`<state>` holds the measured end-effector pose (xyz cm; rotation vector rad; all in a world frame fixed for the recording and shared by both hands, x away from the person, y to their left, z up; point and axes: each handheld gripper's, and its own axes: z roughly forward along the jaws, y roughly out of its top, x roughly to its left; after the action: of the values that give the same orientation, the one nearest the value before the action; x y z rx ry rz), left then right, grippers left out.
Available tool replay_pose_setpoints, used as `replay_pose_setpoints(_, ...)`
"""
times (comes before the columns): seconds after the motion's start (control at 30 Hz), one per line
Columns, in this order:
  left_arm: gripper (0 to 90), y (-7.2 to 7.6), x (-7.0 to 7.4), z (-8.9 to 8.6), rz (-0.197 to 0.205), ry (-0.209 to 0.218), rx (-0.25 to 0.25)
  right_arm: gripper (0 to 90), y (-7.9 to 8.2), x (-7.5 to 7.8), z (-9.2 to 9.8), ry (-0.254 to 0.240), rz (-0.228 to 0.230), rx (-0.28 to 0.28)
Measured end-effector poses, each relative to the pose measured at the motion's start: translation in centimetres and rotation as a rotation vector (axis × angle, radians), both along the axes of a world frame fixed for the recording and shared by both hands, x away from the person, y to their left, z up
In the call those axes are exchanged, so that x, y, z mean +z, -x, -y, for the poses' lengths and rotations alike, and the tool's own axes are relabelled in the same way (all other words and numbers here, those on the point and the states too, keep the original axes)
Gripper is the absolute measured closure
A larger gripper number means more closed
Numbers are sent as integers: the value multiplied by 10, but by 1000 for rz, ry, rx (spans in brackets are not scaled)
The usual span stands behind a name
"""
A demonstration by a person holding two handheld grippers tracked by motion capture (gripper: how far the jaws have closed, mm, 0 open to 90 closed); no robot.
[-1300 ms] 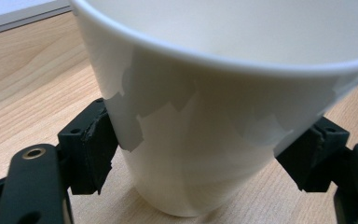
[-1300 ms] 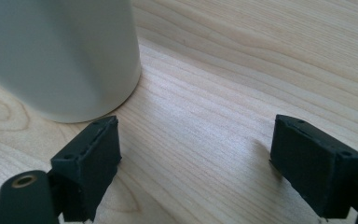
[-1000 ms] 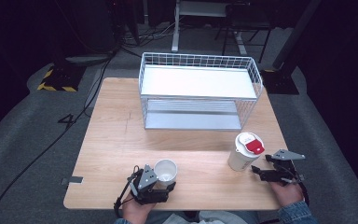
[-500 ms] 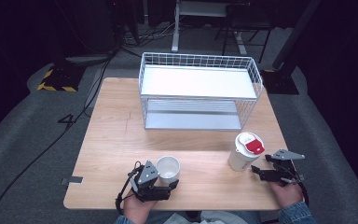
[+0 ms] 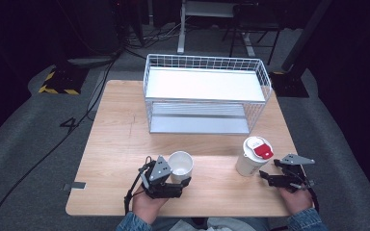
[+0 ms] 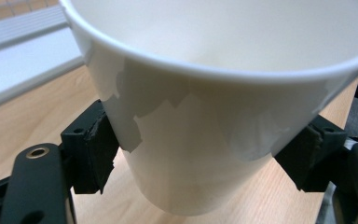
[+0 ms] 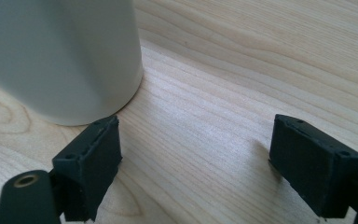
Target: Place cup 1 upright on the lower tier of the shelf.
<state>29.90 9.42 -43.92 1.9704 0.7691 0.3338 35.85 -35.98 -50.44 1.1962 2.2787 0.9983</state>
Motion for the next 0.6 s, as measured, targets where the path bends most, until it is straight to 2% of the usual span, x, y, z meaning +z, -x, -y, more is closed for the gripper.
replay_pose_setpoints(0.43,228,-30,19,20,1,-7,-4,166,0,0,0,1,0,0)
replay_pose_setpoints(0.6,228,-45,21,27,-1,29,14,166,0,0,0,0,0,0)
